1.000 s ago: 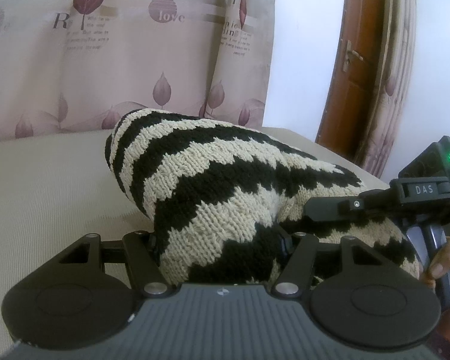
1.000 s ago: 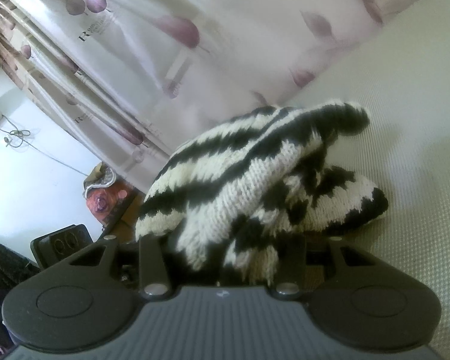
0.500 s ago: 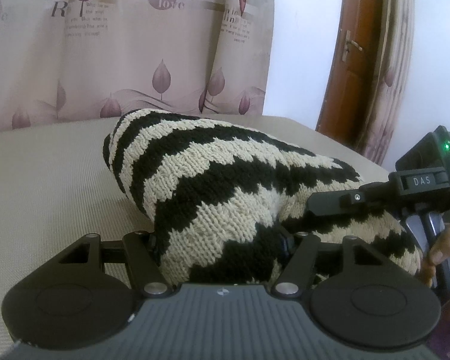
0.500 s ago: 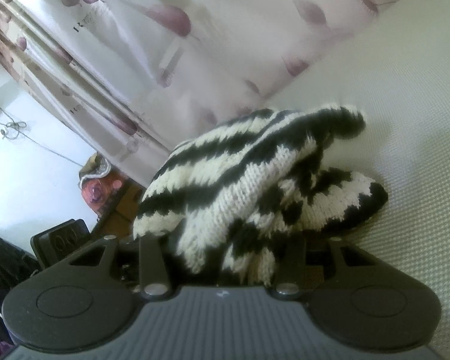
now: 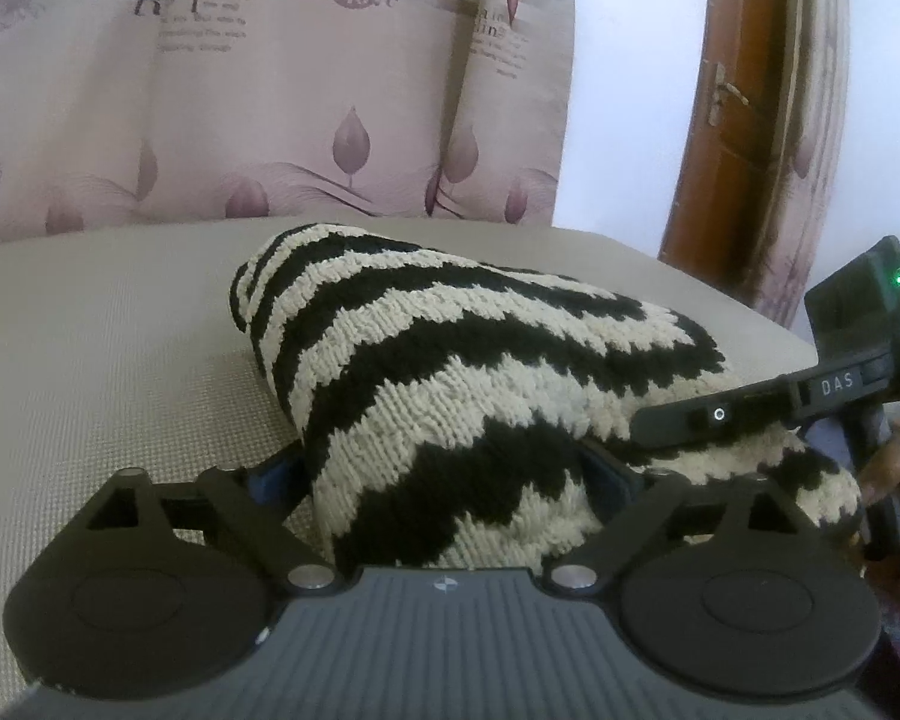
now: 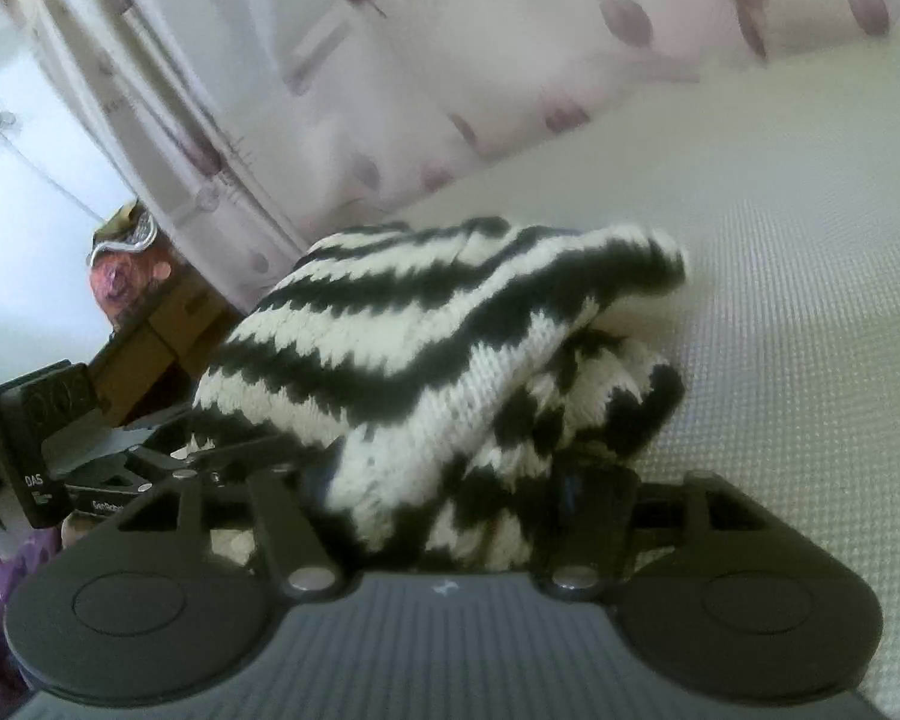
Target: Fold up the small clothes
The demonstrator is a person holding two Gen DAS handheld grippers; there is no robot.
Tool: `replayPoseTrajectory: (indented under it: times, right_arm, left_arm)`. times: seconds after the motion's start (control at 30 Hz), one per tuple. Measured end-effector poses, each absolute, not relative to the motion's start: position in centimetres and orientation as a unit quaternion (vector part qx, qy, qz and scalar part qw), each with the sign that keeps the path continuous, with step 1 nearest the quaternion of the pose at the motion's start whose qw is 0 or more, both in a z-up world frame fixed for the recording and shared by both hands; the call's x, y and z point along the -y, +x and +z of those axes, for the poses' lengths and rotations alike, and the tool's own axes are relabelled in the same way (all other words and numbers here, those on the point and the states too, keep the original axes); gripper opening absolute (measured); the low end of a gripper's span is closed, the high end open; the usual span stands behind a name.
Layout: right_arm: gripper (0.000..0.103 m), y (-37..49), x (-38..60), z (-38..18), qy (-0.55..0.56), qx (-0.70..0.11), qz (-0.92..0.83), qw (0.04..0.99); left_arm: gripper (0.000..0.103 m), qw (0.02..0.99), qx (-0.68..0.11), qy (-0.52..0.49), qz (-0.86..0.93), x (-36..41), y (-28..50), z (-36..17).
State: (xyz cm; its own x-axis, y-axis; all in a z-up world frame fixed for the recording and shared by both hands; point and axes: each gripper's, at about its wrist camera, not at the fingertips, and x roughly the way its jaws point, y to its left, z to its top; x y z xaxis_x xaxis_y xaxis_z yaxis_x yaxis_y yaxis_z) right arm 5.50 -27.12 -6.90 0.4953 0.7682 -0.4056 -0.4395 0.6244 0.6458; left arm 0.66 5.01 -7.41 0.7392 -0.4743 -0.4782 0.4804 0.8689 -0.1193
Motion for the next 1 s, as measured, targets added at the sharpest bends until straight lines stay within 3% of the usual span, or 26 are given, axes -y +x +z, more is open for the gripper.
replayPoseTrajectory:
  times: [0.03, 0.2, 0.37, 0.43, 0.5, 0.53, 0.7, 1.0]
  right_arm:
    - [0.064, 5.4, 27.0, -6.9, 0.234, -0.346, 0.363, 0.833]
    - [0.07, 4.5, 26.5, -6.2, 0.217, -0.333, 0.349, 0.849]
    - [0.071, 0.9, 25.4, -3.5, 0.177, -0.283, 0.284, 0.899]
    - [0.083, -1.3, 25.0, -2.4, 0.172, -0.252, 0.251, 0.919]
    - [0.101, -3.9, 24.6, -1.4, 0.178, -0.203, 0.225, 0.936]
    - [0.103, -5.3, 24.4, -0.9, 0.176, -0.178, 0.21, 0.945]
    - [0.103, -8.6, 22.8, -0.1, 0.152, -0.138, 0.186, 0.961]
    - [0.103, -10.0, 21.9, -0.6, 0.141, -0.141, 0.179, 0.963]
  left_arm:
    - [0.093, 0.933, -0.255, 0.003, -0.254, -5.0, 0.6, -7.6]
    - [0.096, 0.942, -0.237, -0.006, -0.235, -5.4, -0.1, -7.6]
    - [0.103, 0.97, -0.16, 0.058, -0.173, -4.0, -3.3, -5.8]
    - [0.103, 0.978, -0.13, 0.072, -0.148, -3.4, -4.5, -5.2]
    - [0.103, 0.98, -0.123, 0.077, -0.137, -2.9, -5.2, -4.7]
    - [0.103, 0.981, -0.122, 0.073, -0.132, -2.7, -5.4, -4.5]
    - [0.103, 0.985, -0.126, 0.059, -0.099, -2.0, -5.4, -3.5]
    - [0.103, 0.99, -0.118, 0.047, -0.056, -2.2, -5.9, -2.3]
